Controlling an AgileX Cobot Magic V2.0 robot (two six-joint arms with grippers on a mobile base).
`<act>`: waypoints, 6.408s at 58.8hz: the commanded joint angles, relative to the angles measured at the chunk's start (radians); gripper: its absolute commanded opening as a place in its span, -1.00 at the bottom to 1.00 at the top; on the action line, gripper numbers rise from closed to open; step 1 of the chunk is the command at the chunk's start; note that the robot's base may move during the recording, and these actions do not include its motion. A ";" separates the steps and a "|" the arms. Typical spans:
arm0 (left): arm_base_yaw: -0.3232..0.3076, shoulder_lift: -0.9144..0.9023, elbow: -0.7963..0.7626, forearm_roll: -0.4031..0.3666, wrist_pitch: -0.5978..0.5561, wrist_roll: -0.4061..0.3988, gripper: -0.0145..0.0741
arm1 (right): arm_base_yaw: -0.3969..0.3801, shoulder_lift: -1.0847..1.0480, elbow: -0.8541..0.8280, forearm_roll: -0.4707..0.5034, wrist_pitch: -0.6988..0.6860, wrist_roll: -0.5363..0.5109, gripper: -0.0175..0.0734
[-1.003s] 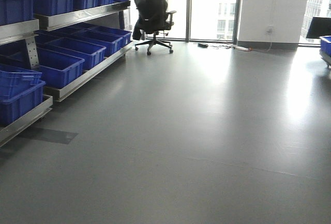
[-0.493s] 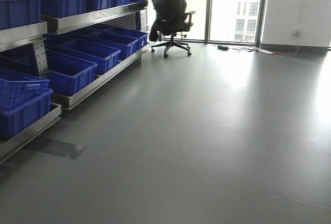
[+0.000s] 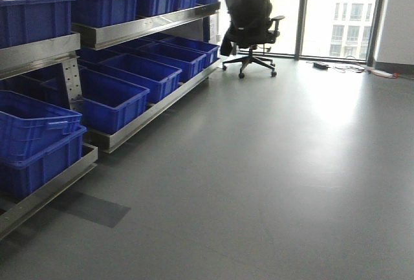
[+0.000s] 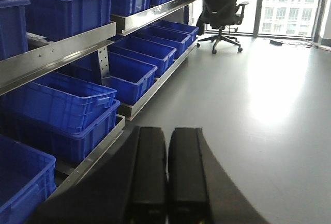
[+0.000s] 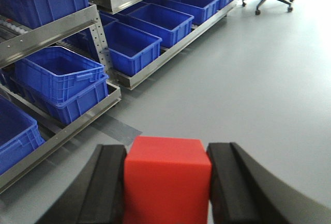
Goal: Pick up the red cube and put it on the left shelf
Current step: 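Drive the base up to the shelf rack of blue bins, then move the right gripper with the cube over the blue bin on the shelf, then lower the red cube into the blue bin and open the right gripper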
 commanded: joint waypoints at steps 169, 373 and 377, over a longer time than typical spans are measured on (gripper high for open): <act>-0.004 -0.014 0.023 -0.008 -0.088 -0.001 -0.44 | -0.005 0.010 -0.029 -0.009 -0.085 -0.006 -0.47; -0.004 -0.014 0.023 -0.008 -0.095 -0.001 -0.44 | -0.002 0.309 -0.085 -0.009 -0.347 -0.006 -0.49; -0.004 -0.014 0.023 -0.001 -0.095 -0.001 -0.44 | -0.002 0.309 -0.082 -0.009 -0.346 -0.006 -0.49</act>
